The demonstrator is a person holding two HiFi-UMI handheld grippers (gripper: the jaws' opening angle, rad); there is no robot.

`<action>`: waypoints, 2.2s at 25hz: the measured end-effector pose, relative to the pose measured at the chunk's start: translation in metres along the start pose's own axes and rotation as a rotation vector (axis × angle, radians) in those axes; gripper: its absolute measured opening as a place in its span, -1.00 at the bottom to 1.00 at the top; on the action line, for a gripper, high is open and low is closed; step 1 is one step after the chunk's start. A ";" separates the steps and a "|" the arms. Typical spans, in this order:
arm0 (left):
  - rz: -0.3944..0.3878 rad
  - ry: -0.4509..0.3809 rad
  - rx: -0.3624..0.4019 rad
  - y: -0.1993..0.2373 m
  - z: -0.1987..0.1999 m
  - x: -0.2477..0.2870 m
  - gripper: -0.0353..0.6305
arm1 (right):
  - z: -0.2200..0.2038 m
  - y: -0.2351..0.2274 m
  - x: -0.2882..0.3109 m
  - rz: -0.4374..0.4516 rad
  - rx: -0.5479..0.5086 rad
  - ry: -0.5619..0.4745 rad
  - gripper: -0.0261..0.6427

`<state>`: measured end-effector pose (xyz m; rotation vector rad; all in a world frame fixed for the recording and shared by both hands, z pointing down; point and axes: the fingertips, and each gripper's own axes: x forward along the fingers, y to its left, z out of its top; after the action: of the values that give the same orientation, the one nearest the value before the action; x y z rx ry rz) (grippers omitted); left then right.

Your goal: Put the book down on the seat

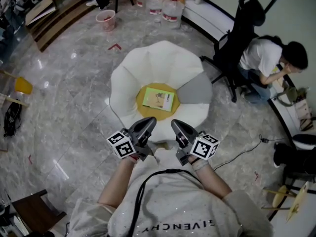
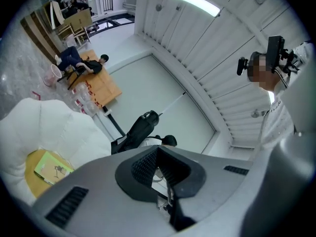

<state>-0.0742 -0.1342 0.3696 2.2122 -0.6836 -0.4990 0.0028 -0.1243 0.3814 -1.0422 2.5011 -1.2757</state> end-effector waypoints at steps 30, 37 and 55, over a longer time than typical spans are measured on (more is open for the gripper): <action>0.054 -0.005 0.021 -0.004 0.043 0.015 -0.82 | 0.033 0.024 0.015 0.022 -0.154 0.103 -0.88; 0.073 0.010 0.018 0.002 0.037 0.014 -0.82 | 0.036 0.016 0.016 0.012 -0.152 0.098 -0.88; 0.089 0.000 0.015 0.006 0.038 0.008 -0.82 | 0.043 0.015 0.017 0.004 -0.170 0.093 -0.88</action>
<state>-0.0902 -0.1629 0.3490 2.1844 -0.7847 -0.4504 0.0007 -0.1574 0.3456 -1.0338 2.7200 -1.1526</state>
